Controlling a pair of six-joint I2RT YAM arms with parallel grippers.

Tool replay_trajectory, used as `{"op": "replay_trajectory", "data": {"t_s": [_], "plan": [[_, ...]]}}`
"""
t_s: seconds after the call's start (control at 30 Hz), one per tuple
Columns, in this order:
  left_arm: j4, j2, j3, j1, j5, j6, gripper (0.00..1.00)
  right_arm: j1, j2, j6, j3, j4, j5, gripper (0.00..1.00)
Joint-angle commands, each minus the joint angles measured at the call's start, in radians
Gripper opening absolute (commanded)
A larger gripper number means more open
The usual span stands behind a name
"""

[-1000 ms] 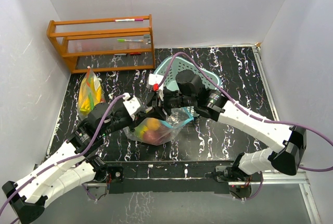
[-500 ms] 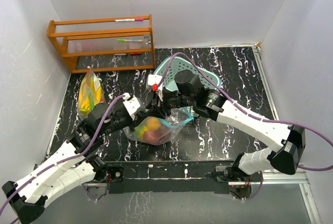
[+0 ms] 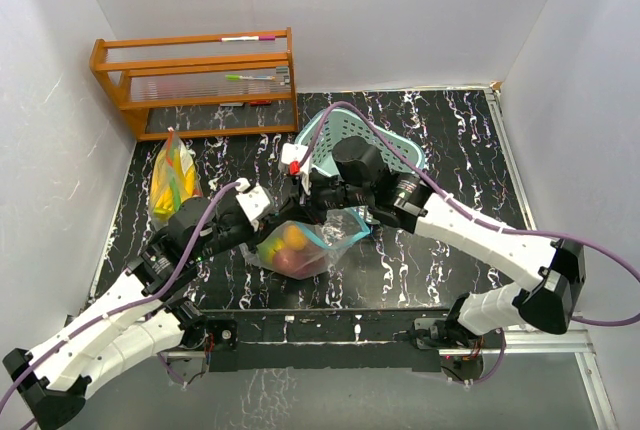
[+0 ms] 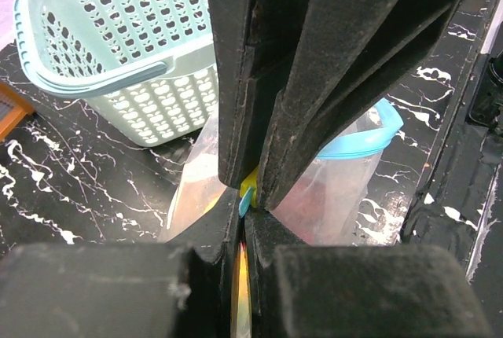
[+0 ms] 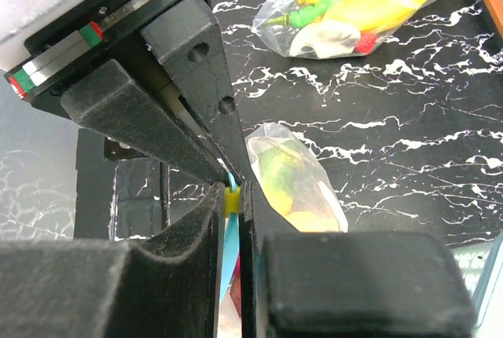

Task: Place the food in the zip-top bag and seal the zipper
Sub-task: Zip the zipper food storage bag at the center of the board.

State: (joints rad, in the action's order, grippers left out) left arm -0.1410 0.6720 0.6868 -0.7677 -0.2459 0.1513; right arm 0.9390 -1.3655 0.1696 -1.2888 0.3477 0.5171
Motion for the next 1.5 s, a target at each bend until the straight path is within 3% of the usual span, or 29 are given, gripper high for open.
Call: {"op": "replay_trajectory", "data": {"t_s": [0.0,0.37,0.6,0.97,1.47], "plan": [[0.007,-0.047,0.066,-0.002,0.054,0.011,0.00,0.001,0.053,-0.021,0.003,0.009,-0.115,0.08],[0.026,-0.072,0.084,-0.002,0.114,0.026,0.00,0.000,0.169,-0.037,0.088,0.062,-0.265,0.08],[0.047,-0.065,0.080,-0.002,0.088,0.017,0.00,-0.001,0.163,-0.046,0.103,0.070,-0.237,0.08],[0.047,-0.035,0.012,-0.002,-0.115,0.074,0.00,-0.001,0.118,-0.025,0.005,0.018,-0.151,0.08],[0.022,0.026,0.023,-0.002,-0.141,0.108,0.08,-0.001,0.037,-0.022,-0.065,0.030,-0.036,0.08]]}}
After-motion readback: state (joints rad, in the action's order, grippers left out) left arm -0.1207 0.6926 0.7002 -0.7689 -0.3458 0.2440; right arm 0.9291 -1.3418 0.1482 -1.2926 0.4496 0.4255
